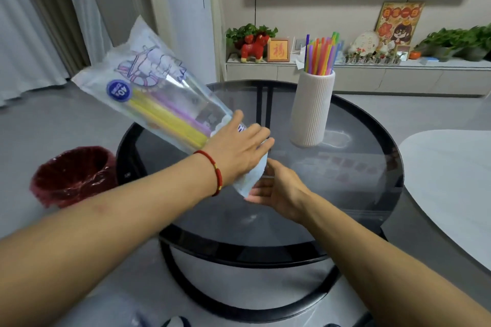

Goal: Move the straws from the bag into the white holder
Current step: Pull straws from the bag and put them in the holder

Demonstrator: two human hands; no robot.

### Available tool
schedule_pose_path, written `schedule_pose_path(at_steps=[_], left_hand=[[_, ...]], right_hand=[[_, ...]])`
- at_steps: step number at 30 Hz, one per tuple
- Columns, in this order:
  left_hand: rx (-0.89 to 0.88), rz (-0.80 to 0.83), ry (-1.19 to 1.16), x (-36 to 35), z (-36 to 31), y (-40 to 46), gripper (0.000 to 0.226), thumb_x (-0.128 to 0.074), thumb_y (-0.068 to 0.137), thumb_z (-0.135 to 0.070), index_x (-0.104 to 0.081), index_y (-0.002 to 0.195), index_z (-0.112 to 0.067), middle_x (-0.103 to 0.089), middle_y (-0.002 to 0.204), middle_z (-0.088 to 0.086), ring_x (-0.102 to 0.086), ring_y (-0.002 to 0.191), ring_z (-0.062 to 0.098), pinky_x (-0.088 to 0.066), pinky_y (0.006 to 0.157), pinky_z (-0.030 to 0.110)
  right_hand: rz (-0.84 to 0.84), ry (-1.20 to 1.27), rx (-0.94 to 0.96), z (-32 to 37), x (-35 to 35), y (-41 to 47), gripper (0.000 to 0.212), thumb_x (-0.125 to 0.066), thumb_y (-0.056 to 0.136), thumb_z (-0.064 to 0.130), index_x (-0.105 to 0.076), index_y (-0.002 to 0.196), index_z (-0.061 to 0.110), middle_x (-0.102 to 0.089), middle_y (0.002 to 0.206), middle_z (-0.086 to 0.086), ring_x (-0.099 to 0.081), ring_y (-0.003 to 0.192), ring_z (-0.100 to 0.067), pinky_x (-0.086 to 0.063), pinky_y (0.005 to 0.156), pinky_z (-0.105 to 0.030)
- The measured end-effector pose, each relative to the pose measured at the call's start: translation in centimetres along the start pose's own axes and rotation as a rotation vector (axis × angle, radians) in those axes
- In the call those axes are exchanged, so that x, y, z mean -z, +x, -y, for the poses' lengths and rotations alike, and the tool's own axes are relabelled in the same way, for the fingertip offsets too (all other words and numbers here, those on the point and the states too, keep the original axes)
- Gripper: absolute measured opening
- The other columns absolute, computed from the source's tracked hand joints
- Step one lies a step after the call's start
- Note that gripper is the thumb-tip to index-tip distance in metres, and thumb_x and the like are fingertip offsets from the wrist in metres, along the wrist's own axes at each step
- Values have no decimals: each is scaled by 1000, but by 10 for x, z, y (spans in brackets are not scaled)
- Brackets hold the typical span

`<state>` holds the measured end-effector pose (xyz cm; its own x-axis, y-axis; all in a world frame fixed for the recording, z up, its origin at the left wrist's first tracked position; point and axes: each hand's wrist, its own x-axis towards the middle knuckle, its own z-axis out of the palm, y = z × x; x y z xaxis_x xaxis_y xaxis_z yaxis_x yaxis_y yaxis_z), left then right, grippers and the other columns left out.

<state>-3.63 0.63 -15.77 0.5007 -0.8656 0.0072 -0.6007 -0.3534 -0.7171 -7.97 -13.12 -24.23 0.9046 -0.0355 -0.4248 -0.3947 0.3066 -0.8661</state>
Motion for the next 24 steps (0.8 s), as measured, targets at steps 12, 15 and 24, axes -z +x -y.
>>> schedule_pose_path(at_steps=[12, 15, 24], left_hand=[[174, 43, -73, -22, 0, -1, 132, -83, 59, -47, 0, 157, -16, -28, 144, 16, -36, 127, 32, -21, 108, 64], [253, 54, -228, -38, -16, -7, 127, -80, 63, -47, 1, 157, -21, -28, 143, 12, -36, 127, 29, -21, 110, 63], [335, 108, -619, -67, -29, -10, 130, -82, 60, -35, 10, 152, -47, -23, 135, 3, -27, 127, 23, -15, 110, 71]], right_hand=[[-80, -30, 159, -3, 16, 8, 37, -72, 97, 26, -74, 103, -11, -68, 72, -14, -52, 46, -12, -43, 43, -20], [-86, -25, 220, 1, 35, 8, 26, -72, 100, 20, -73, 99, -7, -68, 74, -12, -59, 54, -12, -54, 55, -18], [-152, 115, 283, 26, 107, -3, 8, -83, 80, 2, -82, 72, 3, -78, 81, -14, -80, 73, -20, -63, 69, -20]])
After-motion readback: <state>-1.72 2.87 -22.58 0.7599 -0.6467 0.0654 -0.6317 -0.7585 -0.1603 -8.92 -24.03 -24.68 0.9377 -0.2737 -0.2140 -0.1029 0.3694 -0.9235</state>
